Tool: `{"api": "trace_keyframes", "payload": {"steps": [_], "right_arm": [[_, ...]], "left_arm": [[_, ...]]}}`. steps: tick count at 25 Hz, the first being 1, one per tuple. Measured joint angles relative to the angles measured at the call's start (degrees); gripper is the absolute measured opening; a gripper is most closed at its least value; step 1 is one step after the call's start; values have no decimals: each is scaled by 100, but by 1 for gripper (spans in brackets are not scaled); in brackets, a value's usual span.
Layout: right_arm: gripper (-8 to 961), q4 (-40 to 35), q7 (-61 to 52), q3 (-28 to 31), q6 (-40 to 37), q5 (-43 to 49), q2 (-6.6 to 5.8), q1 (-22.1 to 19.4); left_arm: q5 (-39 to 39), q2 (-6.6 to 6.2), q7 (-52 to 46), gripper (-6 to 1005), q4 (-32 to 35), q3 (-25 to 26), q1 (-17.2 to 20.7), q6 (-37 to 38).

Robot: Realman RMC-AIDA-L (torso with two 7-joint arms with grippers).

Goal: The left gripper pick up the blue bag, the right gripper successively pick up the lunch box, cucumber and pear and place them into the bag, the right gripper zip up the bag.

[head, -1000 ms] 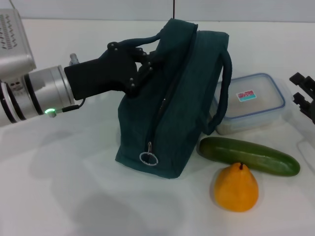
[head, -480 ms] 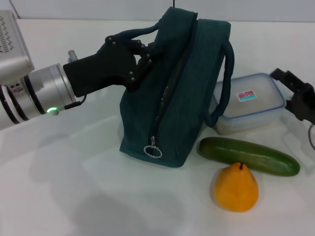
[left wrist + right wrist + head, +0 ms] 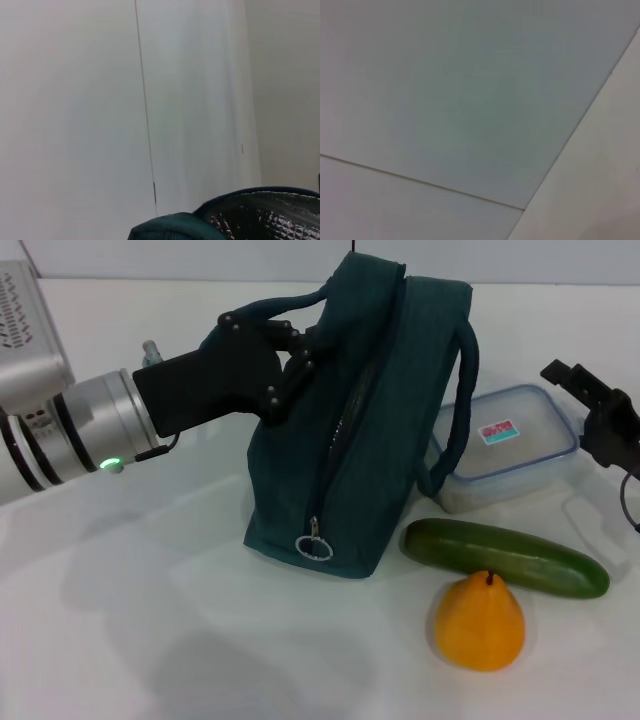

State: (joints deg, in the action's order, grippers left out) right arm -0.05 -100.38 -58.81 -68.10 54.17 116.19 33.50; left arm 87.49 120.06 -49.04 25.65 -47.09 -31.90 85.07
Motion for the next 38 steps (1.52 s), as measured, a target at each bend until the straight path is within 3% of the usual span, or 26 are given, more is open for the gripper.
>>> {"api": "trace_keyframes", "payload": {"steps": [12, 23, 29, 31, 38], "right_arm": [[678, 1, 78, 11, 106, -12, 0, -46], [233, 66, 867, 92, 36, -88, 0, -54], [164, 64, 1270, 226, -256, -110, 0, -183], [96, 57, 1478, 227, -421, -115, 0, -216], [96, -6, 2127, 229, -685, -105, 0, -326]], "left_arm": [[-5, 0, 0, 45, 1, -2, -27, 1], [-16, 0, -37, 45, 2, -8, -32, 57], [-64, -10, -118, 45, 19, -41, -45, 63], [-57, -26, -366, 45, 92, -86, -65, 63], [300, -61, -1589, 45, 720, -108, -60, 64]]}}
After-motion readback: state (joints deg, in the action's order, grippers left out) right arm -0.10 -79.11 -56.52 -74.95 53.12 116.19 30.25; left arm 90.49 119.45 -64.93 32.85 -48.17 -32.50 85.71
